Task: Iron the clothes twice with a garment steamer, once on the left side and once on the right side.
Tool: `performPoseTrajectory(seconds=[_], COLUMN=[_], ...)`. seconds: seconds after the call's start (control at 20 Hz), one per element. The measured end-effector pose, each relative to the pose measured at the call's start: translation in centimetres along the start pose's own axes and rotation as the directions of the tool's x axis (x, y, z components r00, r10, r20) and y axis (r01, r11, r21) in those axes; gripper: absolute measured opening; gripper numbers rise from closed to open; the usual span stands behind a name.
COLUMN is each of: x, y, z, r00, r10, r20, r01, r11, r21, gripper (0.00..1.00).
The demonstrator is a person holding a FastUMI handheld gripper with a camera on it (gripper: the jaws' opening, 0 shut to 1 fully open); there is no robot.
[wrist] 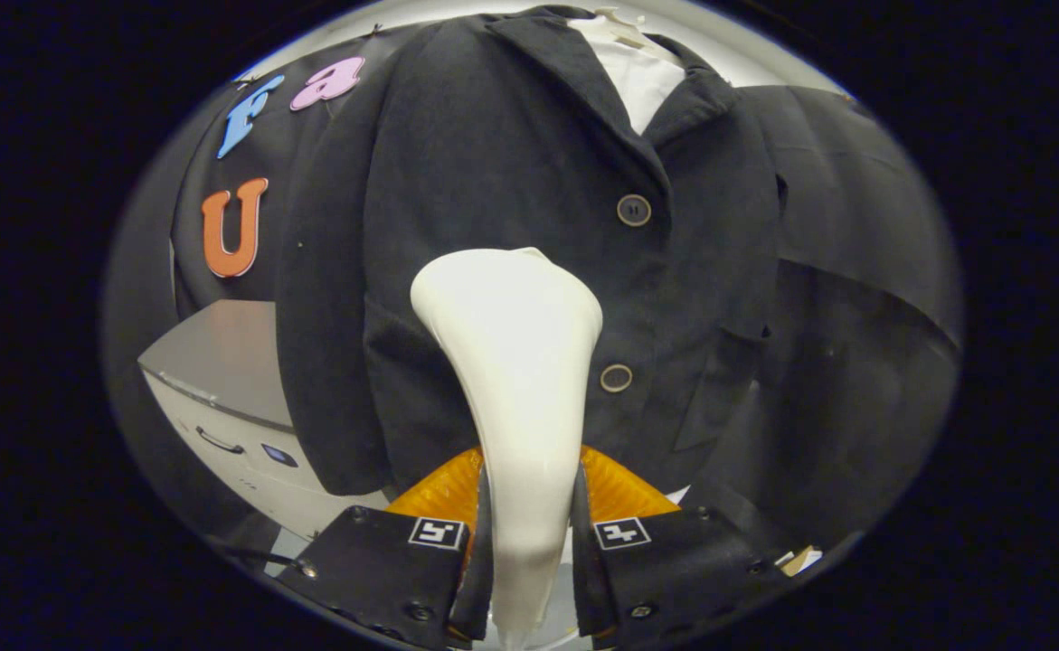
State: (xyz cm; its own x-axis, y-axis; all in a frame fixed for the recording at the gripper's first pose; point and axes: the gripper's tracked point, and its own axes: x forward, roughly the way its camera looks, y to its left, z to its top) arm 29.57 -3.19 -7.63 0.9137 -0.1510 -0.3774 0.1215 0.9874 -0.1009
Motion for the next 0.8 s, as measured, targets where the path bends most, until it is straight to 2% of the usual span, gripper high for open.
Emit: performPoseTrajectory(seconds=[0.25,0.8], x=[0.7,3.0], y=[0.8,2.1], z=[-2.0,-13.3], r00=[0.999,0.975], r10=[-0.013,-0.055], r20=[-0.050,-0.214], r01=[0.012,0.039], r11=[1.000,0.996], r21=[-0.024,-0.076], gripper=[0.39,0.39])
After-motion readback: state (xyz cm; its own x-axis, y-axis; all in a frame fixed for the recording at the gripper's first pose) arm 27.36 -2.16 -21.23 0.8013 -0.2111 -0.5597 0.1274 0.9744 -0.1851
